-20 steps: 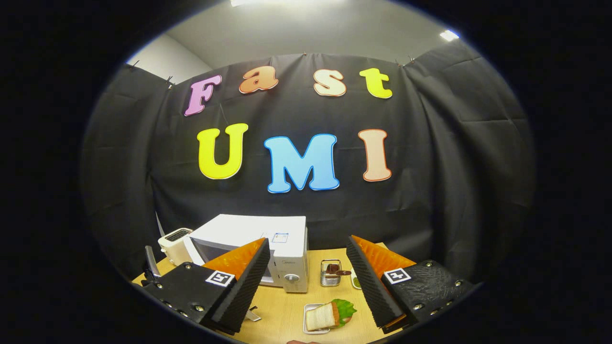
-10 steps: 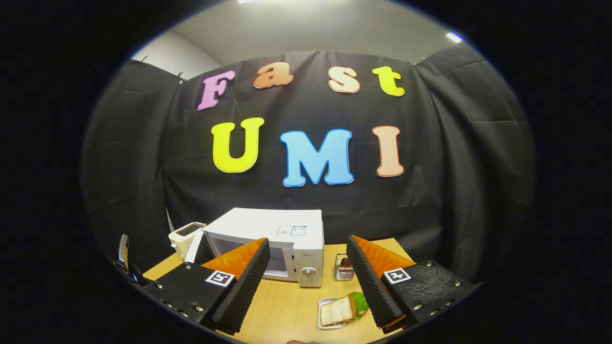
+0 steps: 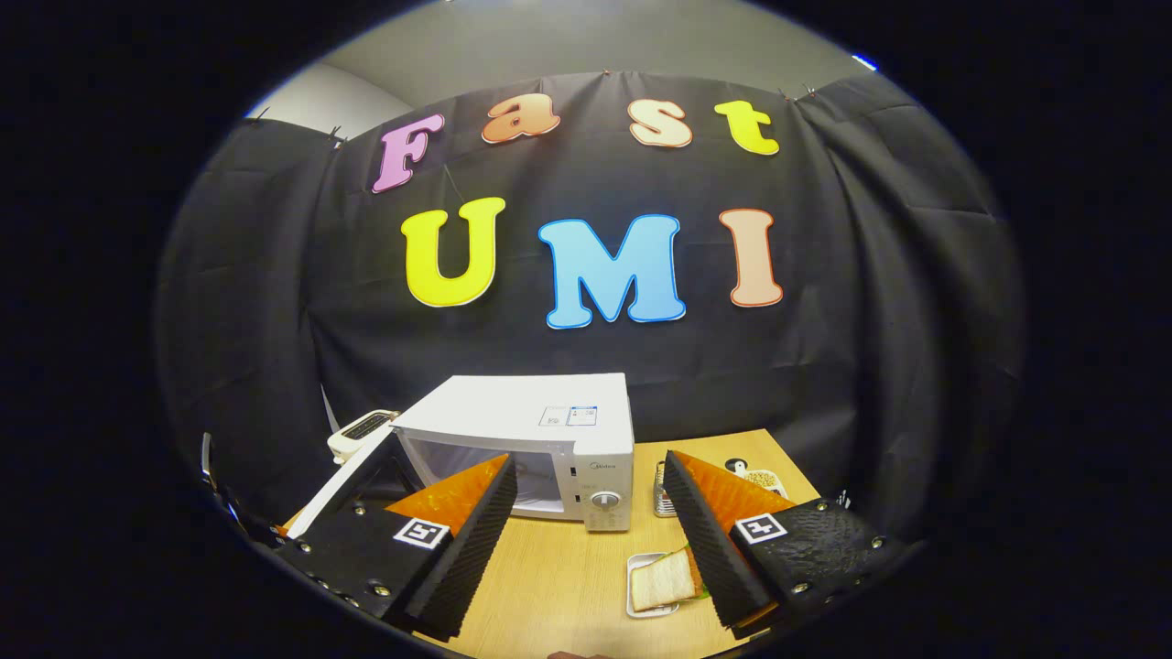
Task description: Open the microwave oven with the left hand, put the food in, and close the microwave oven.
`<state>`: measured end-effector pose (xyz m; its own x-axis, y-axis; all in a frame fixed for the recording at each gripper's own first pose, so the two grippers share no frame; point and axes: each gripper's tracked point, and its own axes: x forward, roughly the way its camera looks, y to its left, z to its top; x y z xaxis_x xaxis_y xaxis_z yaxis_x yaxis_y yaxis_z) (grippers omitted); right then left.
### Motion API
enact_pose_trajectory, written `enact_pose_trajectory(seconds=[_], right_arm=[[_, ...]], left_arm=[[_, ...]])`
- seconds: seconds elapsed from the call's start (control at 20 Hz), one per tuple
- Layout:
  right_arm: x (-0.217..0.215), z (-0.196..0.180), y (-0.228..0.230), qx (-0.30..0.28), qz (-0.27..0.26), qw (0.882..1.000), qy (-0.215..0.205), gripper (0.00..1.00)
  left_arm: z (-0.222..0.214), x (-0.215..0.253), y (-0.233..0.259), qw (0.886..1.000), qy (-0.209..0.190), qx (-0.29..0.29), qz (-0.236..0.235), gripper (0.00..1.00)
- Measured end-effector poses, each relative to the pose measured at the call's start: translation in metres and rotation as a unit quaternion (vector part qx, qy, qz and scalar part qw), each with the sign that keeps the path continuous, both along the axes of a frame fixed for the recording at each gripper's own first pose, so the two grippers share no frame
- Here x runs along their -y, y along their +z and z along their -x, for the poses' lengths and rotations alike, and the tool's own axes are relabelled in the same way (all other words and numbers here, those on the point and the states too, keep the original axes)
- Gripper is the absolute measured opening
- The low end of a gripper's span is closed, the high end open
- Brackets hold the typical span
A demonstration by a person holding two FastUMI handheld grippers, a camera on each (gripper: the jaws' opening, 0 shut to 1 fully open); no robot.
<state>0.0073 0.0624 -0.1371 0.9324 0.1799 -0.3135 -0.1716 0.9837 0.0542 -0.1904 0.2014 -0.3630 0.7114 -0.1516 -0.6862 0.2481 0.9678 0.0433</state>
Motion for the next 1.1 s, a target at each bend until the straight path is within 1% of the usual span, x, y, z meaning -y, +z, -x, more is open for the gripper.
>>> enact_pose_trajectory(seconds=[0.15,0.25,0.35,0.4,0.5,0.6,0.65,0.7,0.75,0.8,0.85,0.9,0.95,1.0,1.05,1.1], right_arm=[[0.008,-0.006,-0.014,-0.017,0.007,1.000,0.000,0.98],[0.028,-0.014,-0.036,-0.042,0.009,0.999,-0.017,0.98],[0.058,-0.026,-0.072,-0.081,0.016,0.996,-0.041,0.98],[0.072,-0.027,-0.098,-0.112,0.018,0.993,-0.045,0.98],[0.093,-0.029,-0.147,-0.171,-0.004,0.984,-0.041,0.98],[0.110,-0.024,-0.192,-0.236,-0.027,0.971,-0.041,0.98],[0.114,-0.020,-0.208,-0.260,-0.044,0.964,-0.043,0.98],[0.119,-0.015,-0.222,-0.280,-0.061,0.957,-0.047,0.97],[0.121,-0.013,-0.234,-0.296,-0.077,0.951,-0.051,0.97],[0.121,-0.010,-0.244,-0.310,-0.095,0.945,-0.052,0.97],[0.121,-0.007,-0.252,-0.321,-0.109,0.940,-0.051,0.97],[0.122,-0.005,-0.260,-0.330,-0.115,0.935,-0.053,0.97],[0.124,-0.003,-0.266,-0.339,-0.116,0.932,-0.053,0.97],[0.126,-0.001,-0.273,-0.346,-0.118,0.929,-0.054,0.96],[0.126,0.001,-0.276,-0.352,-0.126,0.926,-0.053,0.97],[0.125,0.003,-0.279,-0.358,-0.134,0.923,-0.053,0.97]], left_arm=[[0.004,-0.035,0.004,1.000,0.029,0.005,-0.001,0.07],[0.004,-0.048,0.004,0.999,0.039,0.008,0.000,0.07],[0.004,-0.053,0.004,0.999,0.041,0.009,0.004,0.07],[0.004,-0.054,0.003,0.999,0.040,0.011,0.003,0.07],[0.003,-0.057,0.004,0.999,0.043,0.015,0.001,0.07],[0.004,-0.061,0.005,0.999,0.050,0.020,0.003,0.08],[0.006,-0.061,0.004,0.998,0.056,0.020,0.009,0.15],[0.007,-0.063,0.006,0.998,0.062,0.027,0.011,0.16],[0.007,-0.068,0.011,0.997,0.071,0.039,0.003,0.25],[0.008,-0.072,0.009,0.996,0.079,0.040,0.002,0.31],[0.012,-0.074,0.014,0.995,0.088,0.047,0.006,0.60],[0.015,-0.076,0.018,0.994,0.097,0.052,0.009,0.71],[0.019,-0.078,0.024,0.993,0.107,0.057,0.012,0.89],[0.024,-0.078,0.028,0.991,0.117,0.059,0.014,0.96],[0.027,-0.079,0.030,0.990,0.128,0.062,0.010,1.00],[0.029,-0.080,0.037,0.988,0.140,0.069,0.006,0.98]])
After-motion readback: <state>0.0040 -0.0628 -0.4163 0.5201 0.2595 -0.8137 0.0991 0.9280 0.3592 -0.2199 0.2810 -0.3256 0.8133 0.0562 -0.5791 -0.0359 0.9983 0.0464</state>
